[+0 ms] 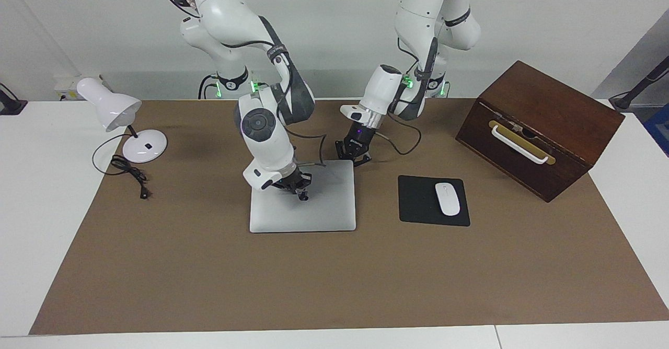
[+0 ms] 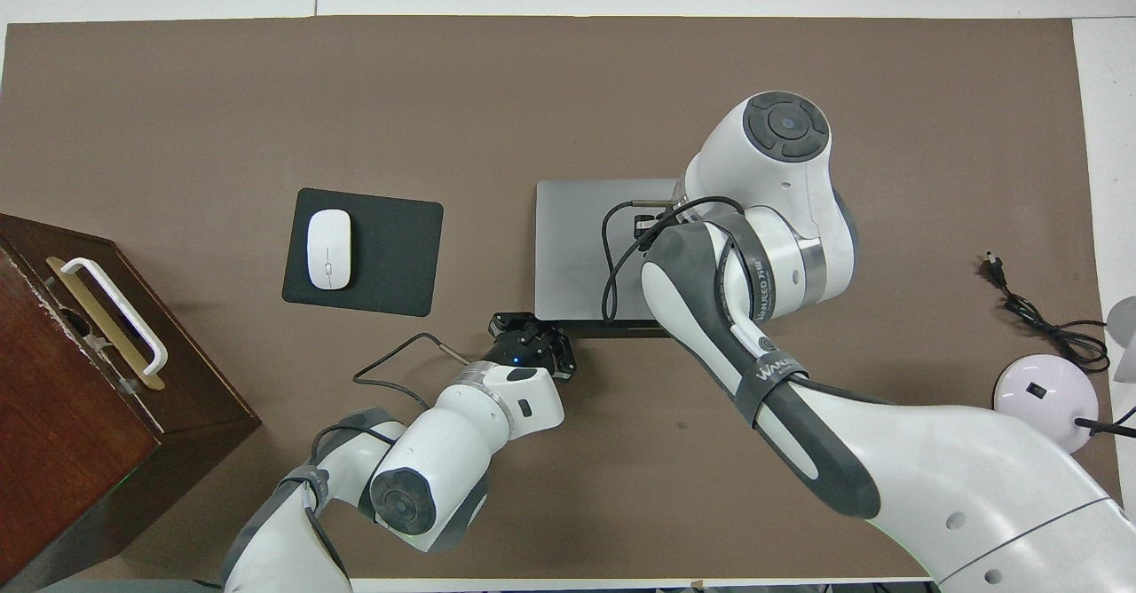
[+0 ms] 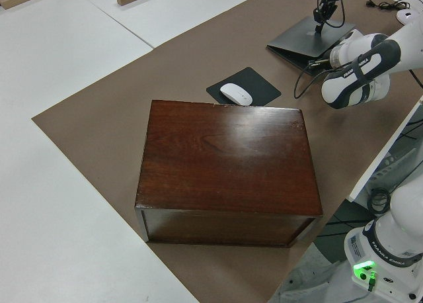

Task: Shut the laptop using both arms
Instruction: 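Press the lid fully shut with the right gripper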

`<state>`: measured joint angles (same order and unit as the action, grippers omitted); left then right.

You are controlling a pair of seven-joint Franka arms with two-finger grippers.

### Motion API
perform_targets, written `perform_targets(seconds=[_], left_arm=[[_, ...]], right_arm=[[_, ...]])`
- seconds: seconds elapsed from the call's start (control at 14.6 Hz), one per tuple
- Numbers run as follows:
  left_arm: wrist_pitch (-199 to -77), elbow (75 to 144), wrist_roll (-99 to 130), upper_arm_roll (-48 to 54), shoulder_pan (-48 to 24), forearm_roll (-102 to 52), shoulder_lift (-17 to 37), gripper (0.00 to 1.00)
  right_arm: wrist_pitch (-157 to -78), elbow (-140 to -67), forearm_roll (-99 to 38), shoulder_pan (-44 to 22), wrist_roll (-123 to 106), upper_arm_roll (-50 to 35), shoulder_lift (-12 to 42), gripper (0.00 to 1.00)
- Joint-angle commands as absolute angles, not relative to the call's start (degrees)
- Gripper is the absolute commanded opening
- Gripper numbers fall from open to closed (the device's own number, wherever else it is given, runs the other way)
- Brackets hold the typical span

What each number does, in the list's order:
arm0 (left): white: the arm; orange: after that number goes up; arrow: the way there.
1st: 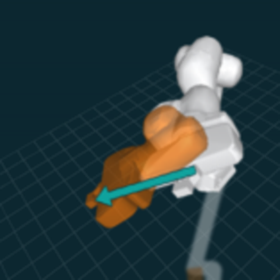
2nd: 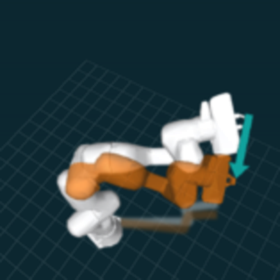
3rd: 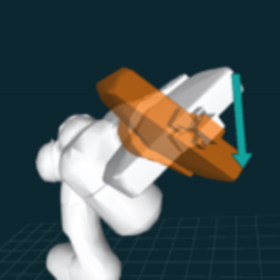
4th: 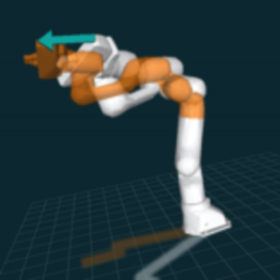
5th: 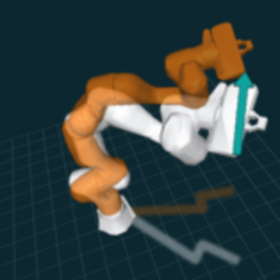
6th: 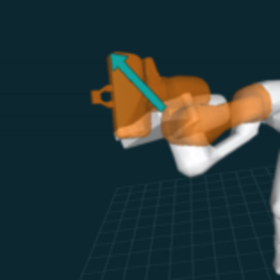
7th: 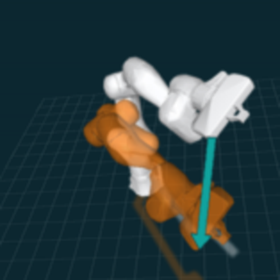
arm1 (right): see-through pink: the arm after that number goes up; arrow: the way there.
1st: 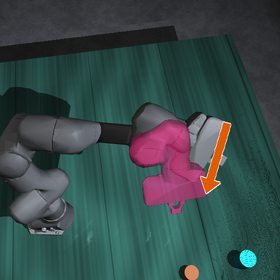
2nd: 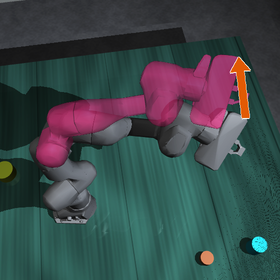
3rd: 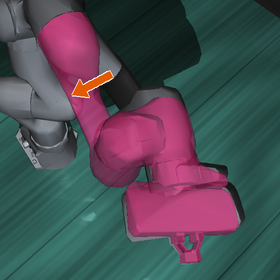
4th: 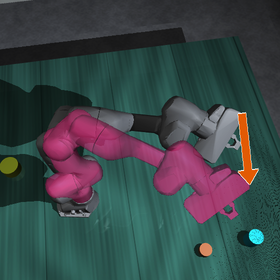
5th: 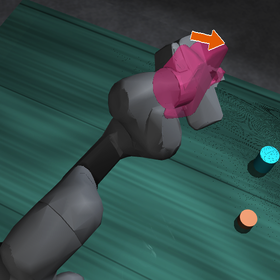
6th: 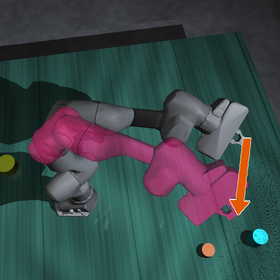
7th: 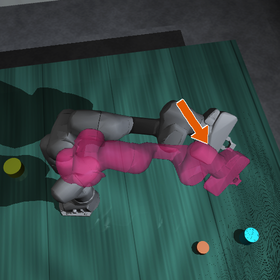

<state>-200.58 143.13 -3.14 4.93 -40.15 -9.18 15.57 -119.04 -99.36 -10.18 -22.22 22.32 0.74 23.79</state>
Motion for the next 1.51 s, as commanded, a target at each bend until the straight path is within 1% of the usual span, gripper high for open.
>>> perform_targets(seconds=[0.0,0.41,0.55,0.68,0.89,1.1,1.16,1.3,1.44], left_arm=[[-200.7,143.1,-4.7,4.4,-39.9,-9.9,20.4,0.00],[-200.7,143.1,-4.7,4.4,-39.9,-9.9,20.3,0.00],[-200.7,143.1,-4.7,4.4,-39.9,-10.0,20.4,0.00],[-200.7,143.1,-4.7,4.4,-39.9,-10.0,20.4,0.00],[-200.7,143.1,-4.7,4.4,-39.8,-10.0,20.3,0.00],[-200.6,142.6,-3.2,4.4,-39.5,-10.0,20.2,0.00],[-200.6,142.6,-3.0,4.5,-38.8,-10.0,20.0,0.00],[-199.7,142.6,-2.0,4.6,-38.1,-10.0,19.0,0.00],[-196.9,142.6,0.0,4.6,-38.1,-10.0,17.2,0.00]], right_arm=[[-120.8,-101.2,-11.6,-22.1,20.6,0.5,23.2,0.00],[-120.5,-101.1,-11.6,-22.0,20.7,0.6,23.1,0.00],[-119.1,-100.4,-11.6,-21.8,20.7,0.6,22.9,0.00],[-115.9,-98.4,-11.6,-21.4,20.7,0.6,22.4,0.00],[-108.9,-94.4,-11.5,-20.6,20.5,1.1,20.8,0.00],[-103.2,-91.8,-10.6,-17.4,17.8,1.2,17.8,0.00],[-101.5,-91.1,-10.6,-15.4,16.5,1.2,16.4,0.00],[-97.4,-89.0,-10.3,-12.0,12.5,1.4,14.2,0.00],[-95.2,-87.7,-6.0,-8.8,9.2,1.3,11.3,0.00]])
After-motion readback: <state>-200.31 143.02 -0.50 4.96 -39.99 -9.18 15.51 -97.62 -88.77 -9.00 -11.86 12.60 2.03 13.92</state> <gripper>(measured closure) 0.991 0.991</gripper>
